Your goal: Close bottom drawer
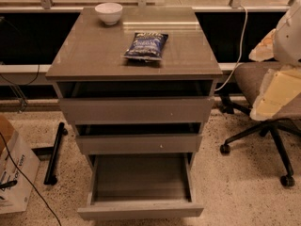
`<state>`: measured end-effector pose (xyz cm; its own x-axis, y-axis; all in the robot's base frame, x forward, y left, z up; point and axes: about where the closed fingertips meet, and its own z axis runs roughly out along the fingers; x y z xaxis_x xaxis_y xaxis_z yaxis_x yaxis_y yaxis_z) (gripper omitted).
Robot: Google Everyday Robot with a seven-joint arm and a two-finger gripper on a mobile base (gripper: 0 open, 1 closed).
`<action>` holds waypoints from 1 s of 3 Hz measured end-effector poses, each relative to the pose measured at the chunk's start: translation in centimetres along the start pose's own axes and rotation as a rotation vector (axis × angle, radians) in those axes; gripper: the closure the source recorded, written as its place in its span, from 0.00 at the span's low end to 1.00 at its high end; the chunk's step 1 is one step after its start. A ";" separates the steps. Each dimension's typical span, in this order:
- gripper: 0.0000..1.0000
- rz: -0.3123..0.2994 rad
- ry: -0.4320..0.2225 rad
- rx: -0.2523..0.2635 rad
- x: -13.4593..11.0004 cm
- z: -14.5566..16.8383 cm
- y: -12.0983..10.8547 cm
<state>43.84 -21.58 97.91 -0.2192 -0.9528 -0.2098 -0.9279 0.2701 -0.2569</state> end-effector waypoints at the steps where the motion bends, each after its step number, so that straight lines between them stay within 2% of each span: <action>1: 0.47 -0.023 -0.028 -0.045 0.4 3.3 1.1; 2: 0.70 -0.030 -0.057 -0.083 1.0 7.9 2.6; 3: 0.94 -0.046 -0.114 -0.110 1.7 12.5 3.5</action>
Offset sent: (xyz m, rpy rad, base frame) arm 0.0004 0.0143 -0.1515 0.1095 0.0944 0.0832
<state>43.98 -20.49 84.88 -0.1463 -0.9403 -0.3072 -0.9650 0.2040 -0.1650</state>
